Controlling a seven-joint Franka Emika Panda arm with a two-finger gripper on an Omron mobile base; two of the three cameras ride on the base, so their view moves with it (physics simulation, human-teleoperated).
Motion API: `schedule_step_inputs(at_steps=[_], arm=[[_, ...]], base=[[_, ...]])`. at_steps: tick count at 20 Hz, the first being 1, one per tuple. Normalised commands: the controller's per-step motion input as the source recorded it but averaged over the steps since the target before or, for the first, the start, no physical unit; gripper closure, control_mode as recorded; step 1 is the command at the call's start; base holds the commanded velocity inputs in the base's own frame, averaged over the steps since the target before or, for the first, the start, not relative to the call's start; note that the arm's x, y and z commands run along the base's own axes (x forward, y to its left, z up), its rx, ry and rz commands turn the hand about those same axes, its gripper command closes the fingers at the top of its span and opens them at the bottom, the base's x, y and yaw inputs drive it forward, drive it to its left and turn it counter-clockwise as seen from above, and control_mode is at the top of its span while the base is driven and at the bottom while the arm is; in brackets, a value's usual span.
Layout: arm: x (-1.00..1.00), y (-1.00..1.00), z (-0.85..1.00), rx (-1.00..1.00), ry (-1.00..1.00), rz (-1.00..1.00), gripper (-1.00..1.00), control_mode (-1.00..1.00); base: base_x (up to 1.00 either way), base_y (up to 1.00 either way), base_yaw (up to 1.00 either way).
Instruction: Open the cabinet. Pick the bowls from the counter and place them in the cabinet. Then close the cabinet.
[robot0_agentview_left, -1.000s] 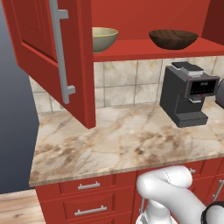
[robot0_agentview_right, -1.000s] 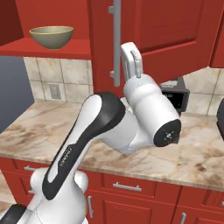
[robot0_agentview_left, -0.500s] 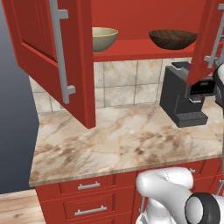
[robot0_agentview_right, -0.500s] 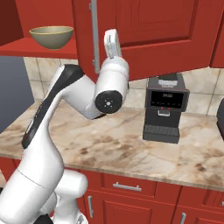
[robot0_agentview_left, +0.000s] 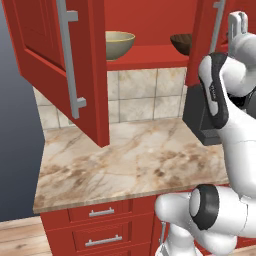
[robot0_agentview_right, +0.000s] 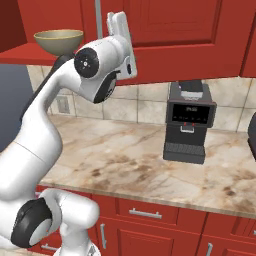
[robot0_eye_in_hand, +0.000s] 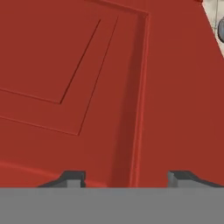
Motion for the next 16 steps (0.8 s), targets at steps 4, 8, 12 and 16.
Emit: schedule_step_inputs(at_steps=[4, 8, 12, 16], arm=[[0.98, 0.01, -0.15, 0.0, 0.13, -0.07, -1.0, -1.0], [0.97, 0.0, -0.61, 0.0, -0.01, 0.04, -1.0, -1.0], [0.72, -0.08, -0.69, 0.0, -0.11, 0.17, -1.0, -1.0], [0.59, -0.03, -0.24, 0.0, -0.06, 0.13, -1.0, -1.0]], base=[[0.0, 0.0, 0.0], [0.0, 0.0, 0.0], [0.0, 0.0, 0.0], [0.0, 0.0, 0.0]])
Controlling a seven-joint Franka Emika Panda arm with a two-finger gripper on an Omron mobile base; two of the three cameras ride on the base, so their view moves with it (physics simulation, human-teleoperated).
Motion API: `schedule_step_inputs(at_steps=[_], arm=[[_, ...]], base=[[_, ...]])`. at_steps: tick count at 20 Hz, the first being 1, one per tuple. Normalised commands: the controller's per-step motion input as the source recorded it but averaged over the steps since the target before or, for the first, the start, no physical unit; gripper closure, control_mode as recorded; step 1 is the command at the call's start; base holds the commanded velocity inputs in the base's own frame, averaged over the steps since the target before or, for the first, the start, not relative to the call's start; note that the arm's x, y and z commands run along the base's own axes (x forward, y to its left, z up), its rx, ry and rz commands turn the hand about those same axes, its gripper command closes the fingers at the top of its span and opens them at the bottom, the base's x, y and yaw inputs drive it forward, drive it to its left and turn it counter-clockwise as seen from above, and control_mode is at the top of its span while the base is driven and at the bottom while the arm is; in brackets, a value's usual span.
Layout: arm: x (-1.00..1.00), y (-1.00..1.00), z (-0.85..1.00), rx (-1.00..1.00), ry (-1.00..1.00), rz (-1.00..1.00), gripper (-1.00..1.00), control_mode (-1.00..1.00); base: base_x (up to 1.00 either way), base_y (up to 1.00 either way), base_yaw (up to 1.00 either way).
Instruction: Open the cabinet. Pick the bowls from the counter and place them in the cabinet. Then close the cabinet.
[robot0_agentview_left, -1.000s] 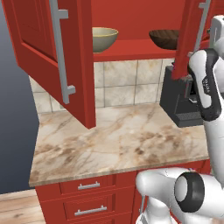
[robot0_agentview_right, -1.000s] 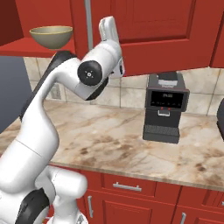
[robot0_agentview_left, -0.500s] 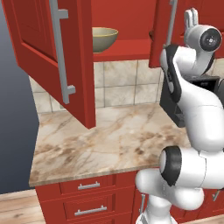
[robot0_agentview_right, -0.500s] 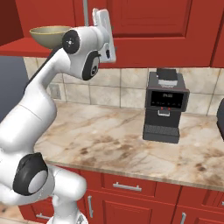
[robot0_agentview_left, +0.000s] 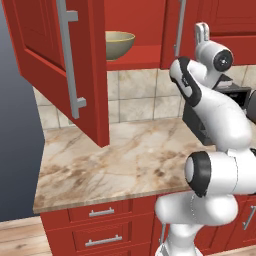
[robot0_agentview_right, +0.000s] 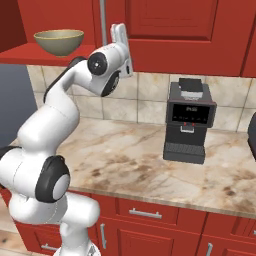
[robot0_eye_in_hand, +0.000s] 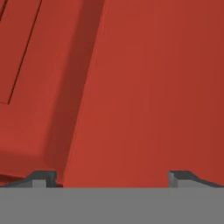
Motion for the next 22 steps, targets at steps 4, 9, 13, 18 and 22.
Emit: schedule_step_inputs(at_steps=[4, 9, 13, 18, 22], arm=[[0.32, 0.0, 0.07, 0.0, 0.0, 0.03, -1.0, -1.0], [0.01, 0.0, 0.35, 0.0, 0.03, 0.01, -1.0, -1.0], [-0.23, 0.0, 0.34, 0.0, 0.14, 0.0, -1.0, -1.0], [-0.5, -0.01, 0.43, 0.0, 0.11, 0.0, -1.0, -1.0], [-0.56, 0.0, 0.32, 0.0, 0.13, 0.0, -1.0, -1.0]], base=[[0.0, 0.0, 0.0], [0.0, 0.0, 0.0], [0.0, 0.0, 0.0], [0.0, 0.0, 0.0], [0.0, 0.0, 0.0]])
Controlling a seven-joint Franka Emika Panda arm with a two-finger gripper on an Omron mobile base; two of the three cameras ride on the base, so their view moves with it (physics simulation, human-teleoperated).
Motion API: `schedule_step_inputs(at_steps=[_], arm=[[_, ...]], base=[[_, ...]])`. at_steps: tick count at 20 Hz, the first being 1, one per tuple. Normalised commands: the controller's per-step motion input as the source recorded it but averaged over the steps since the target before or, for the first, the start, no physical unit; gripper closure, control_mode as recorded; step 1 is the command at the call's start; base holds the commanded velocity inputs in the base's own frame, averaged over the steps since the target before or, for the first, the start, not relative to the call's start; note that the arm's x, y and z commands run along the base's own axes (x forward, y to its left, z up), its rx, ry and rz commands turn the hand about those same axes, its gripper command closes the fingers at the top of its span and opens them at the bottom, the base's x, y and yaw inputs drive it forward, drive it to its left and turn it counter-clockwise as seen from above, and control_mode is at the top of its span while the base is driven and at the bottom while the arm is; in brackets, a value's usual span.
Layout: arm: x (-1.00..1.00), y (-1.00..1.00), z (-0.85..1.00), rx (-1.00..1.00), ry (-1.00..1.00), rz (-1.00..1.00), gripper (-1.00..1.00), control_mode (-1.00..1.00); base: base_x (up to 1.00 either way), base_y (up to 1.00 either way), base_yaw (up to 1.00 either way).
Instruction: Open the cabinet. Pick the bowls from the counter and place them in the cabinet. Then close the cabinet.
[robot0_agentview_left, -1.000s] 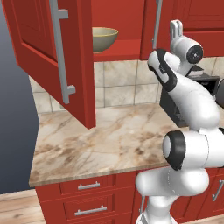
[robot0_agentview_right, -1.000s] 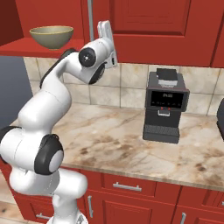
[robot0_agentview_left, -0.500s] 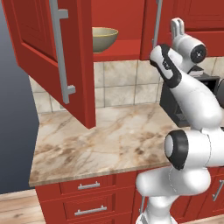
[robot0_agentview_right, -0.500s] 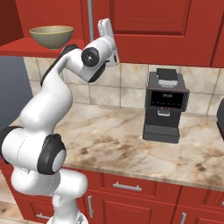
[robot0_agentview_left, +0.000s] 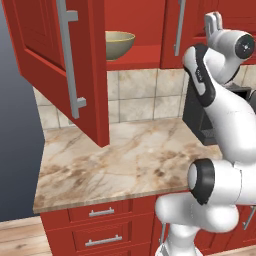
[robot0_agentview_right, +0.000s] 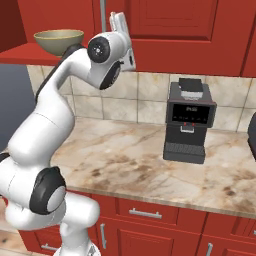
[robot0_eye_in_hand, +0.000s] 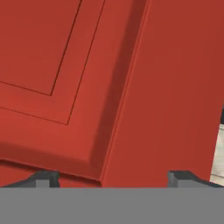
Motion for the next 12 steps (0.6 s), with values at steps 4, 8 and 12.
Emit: schedule_step_inputs(at_steps=[4, 8, 12], arm=[[-0.54, 0.0, 0.08, 0.0, 0.11, 0.0, -1.0, -1.0], [-0.61, 0.0, -0.18, 0.0, 0.03, 0.0, -1.0, -1.0], [-0.76, 0.0, -0.03, 0.0, 0.0, 0.0, -1.0, -1.0]], base=[[0.0, 0.0, 0.0], [0.0, 0.0, 0.0], [0.0, 0.0, 0.0]])
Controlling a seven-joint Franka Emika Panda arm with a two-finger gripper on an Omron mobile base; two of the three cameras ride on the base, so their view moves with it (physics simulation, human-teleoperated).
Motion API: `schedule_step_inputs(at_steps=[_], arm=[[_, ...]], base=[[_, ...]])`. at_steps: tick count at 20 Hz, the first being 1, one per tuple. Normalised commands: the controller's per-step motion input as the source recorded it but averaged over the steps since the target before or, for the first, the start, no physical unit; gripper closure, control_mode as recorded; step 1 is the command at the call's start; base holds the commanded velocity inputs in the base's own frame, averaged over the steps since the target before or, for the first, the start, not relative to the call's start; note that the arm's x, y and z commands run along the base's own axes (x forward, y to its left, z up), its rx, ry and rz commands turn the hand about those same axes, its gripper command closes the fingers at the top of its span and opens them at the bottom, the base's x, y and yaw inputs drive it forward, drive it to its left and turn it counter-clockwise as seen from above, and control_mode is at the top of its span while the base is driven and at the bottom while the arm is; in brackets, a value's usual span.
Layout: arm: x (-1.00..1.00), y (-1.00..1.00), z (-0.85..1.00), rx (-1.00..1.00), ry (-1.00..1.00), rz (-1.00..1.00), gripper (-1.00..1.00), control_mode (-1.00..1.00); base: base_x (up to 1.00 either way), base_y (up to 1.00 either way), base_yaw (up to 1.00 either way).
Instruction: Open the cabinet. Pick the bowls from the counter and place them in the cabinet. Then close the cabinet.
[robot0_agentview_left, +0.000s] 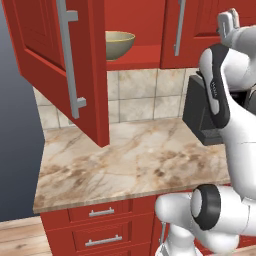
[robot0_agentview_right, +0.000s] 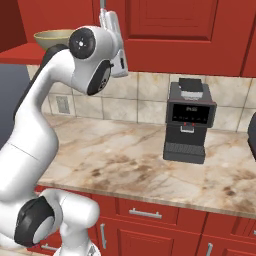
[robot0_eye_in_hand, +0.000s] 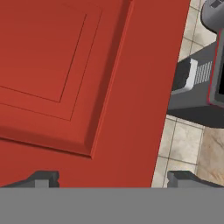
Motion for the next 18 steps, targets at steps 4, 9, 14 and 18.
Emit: schedule_step_inputs(at_steps=[4, 9, 14, 18], arm=[[-0.71, 0.0, 0.0, 0.0, -0.01, 0.0, -1.0, -1.0], [-0.62, -0.01, 0.0, 0.0, 0.0, 0.0, -1.0, -1.0], [-0.53, 0.0, 0.0, 0.0, 0.01, 0.0, -1.0, -1.0], [-0.59, 0.0, 0.0, 0.0, 0.03, 0.0, -1.0, -1.0]], base=[[0.0, 0.0, 0.0], [0.0, 0.0, 0.0], [0.0, 0.0, 0.0], [0.0, 0.0, 0.0]])
